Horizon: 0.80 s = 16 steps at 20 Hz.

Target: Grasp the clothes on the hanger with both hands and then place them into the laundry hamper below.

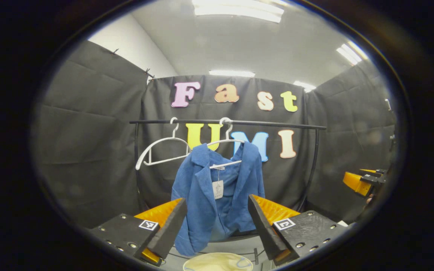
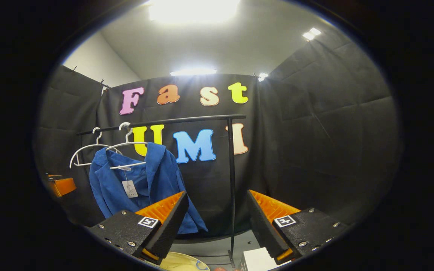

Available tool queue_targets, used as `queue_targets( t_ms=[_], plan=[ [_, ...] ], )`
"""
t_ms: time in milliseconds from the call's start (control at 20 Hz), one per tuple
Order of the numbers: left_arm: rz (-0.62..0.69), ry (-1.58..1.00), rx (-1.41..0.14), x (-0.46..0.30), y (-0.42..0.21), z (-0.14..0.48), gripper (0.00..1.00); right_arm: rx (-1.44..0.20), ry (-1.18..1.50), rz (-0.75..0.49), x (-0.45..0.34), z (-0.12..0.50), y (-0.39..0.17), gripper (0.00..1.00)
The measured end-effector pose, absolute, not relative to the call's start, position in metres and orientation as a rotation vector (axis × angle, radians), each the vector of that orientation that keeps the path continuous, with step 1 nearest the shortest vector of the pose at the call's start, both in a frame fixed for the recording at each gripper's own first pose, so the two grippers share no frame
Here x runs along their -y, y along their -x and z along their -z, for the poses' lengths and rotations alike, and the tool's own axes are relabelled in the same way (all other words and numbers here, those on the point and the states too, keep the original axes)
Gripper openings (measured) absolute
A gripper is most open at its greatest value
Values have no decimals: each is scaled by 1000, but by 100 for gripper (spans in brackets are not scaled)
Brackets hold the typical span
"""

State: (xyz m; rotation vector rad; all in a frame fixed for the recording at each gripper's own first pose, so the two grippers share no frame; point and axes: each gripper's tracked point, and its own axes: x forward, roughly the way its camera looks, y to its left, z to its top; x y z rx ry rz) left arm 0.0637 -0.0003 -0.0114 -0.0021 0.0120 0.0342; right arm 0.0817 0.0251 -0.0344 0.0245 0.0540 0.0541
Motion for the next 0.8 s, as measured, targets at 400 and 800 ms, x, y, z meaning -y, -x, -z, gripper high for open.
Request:
queue_targets(
  t_ms=[400, 800],
  plan=[
    [-80, 37, -32, -17, -85, 16, 93, -67, -66, -153, -65, 37, -115, 95],
    [-179, 78, -38, -40, -125, 14, 92, -112, -139, -322, -133, 42, -174, 95]
  ],
)
